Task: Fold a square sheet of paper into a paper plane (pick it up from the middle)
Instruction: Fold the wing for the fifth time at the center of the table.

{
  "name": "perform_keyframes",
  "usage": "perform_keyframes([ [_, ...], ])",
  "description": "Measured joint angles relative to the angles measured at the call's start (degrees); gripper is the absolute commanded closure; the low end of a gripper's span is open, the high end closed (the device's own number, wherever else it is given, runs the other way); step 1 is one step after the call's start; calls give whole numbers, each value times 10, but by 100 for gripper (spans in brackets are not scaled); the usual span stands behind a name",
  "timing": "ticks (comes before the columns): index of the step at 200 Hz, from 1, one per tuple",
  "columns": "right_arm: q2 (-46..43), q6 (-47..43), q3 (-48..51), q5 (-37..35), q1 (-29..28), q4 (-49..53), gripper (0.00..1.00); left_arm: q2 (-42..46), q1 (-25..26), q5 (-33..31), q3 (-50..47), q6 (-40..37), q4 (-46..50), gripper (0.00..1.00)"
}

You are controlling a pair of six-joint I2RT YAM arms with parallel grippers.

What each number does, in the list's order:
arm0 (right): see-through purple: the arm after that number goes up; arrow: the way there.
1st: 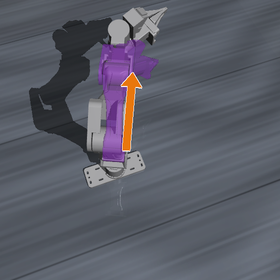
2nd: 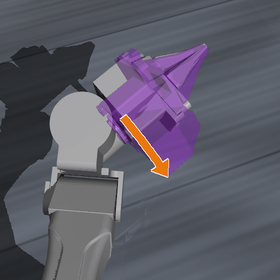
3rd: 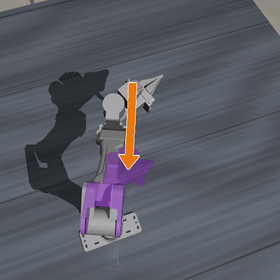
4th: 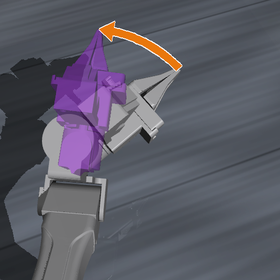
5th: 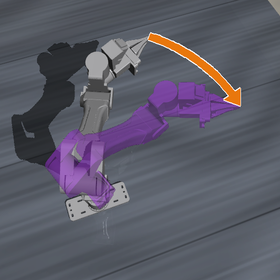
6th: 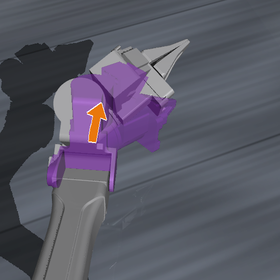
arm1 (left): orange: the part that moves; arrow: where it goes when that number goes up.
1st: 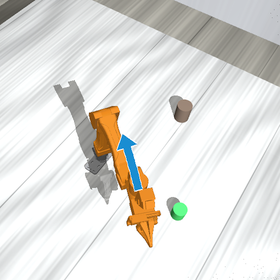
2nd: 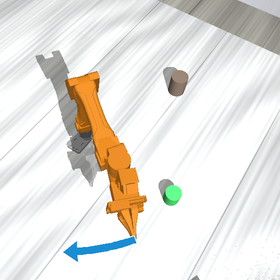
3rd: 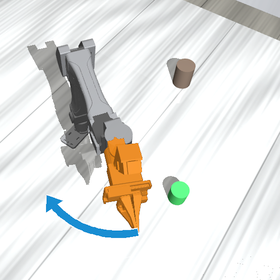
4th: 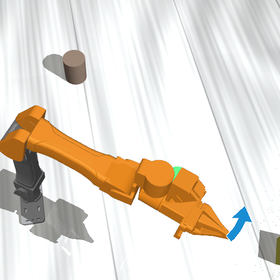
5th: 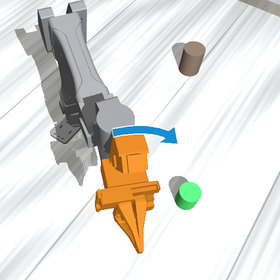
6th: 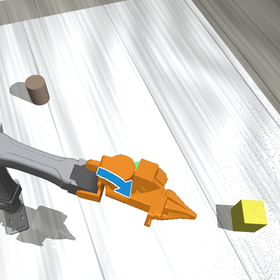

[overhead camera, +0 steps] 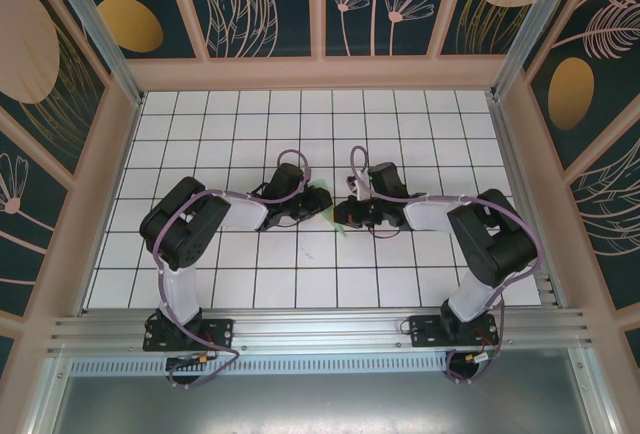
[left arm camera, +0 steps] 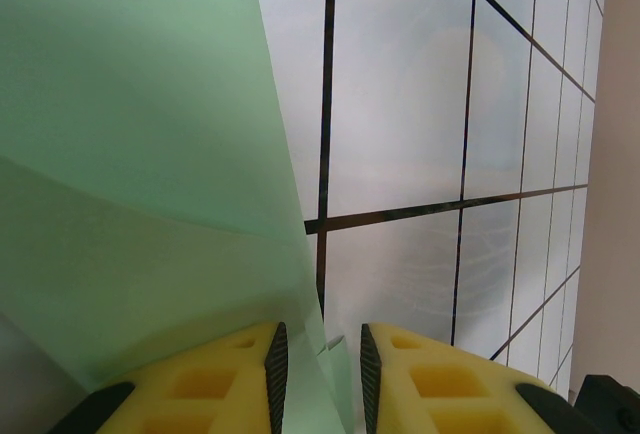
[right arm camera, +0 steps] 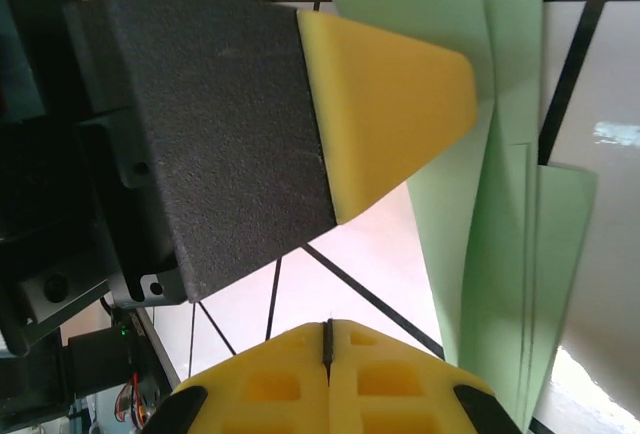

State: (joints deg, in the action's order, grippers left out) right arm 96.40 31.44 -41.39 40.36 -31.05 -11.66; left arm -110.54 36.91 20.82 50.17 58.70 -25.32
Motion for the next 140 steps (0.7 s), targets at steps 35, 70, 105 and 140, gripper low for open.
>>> perform_keyframes([
  [35, 24, -16, -11, -14, -12, 30, 95, 0, 0, 0, 0, 0, 1, 71],
  [70, 38, -27, -11, -30, -9, 47, 96, 0, 0, 0, 0, -1, 1, 71],
  [105, 40, -31, -1, -28, 11, 41, 95, -1, 0, 0, 0, -2, 1, 71],
  [140, 42, -30, 13, -13, 28, 19, 96, -2, 0, 0, 1, -2, 1, 71],
])
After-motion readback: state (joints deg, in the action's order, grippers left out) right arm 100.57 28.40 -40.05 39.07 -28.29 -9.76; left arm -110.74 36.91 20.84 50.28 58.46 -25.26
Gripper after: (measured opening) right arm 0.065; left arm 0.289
